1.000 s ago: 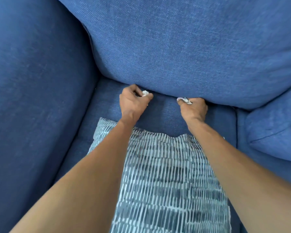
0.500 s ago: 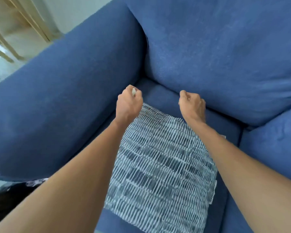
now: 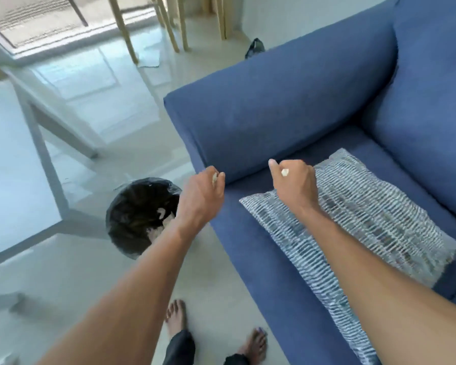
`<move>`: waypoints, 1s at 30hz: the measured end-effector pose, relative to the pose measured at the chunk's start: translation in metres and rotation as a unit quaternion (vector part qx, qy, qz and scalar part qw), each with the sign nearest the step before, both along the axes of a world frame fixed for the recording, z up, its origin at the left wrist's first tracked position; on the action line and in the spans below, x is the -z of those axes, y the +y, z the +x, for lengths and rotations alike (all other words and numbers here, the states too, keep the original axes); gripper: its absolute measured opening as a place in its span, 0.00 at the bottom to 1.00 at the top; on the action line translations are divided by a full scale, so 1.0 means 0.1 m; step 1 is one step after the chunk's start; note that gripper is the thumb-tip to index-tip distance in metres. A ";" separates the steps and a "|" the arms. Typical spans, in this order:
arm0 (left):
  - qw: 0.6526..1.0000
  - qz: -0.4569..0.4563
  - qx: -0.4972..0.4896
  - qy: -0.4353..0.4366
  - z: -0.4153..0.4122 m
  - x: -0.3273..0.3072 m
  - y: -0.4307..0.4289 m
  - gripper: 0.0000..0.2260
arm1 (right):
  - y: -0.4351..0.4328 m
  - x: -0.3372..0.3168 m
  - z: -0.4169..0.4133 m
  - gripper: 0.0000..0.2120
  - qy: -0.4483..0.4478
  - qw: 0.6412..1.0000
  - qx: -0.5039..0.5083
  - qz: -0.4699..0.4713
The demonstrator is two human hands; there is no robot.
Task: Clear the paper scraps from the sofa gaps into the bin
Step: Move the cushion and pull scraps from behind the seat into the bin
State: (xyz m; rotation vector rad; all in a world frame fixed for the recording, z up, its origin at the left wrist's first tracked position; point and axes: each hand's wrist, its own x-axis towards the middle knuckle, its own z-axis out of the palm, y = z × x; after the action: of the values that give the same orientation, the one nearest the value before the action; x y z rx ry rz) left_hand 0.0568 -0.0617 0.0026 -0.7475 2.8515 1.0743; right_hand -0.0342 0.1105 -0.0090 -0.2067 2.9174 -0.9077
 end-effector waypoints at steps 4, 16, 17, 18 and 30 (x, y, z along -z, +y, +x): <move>0.998 0.006 -0.065 -0.017 0.46 0.03 -0.57 0.21 | -0.62 0.16 0.50 0.28 -0.031 0.998 -0.047 0.004; 0.965 0.086 -0.229 -0.098 1.46 0.62 -1.90 0.25 | -2.07 0.94 1.33 0.15 -0.206 0.965 -0.146 0.077; 0.962 0.095 -0.234 -0.105 1.49 0.65 -1.97 0.23 | -2.17 0.99 1.35 0.13 -0.234 0.956 -0.156 0.082; 0.958 0.113 -0.239 -0.113 1.51 0.68 -2.03 0.21 | -2.26 1.03 1.37 0.10 -0.256 0.949 -0.165 0.082; 0.934 0.223 -0.207 -0.185 1.69 1.03 -2.51 0.09 | -2.94 1.22 1.30 0.22 -0.330 0.929 -0.157 0.060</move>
State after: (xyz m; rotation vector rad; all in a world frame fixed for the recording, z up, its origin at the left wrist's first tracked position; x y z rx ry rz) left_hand 0.2258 -0.3124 -0.1004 -1.3594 2.0747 1.3745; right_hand 0.0960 -0.1839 -0.1305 -0.2821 2.2207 -0.5914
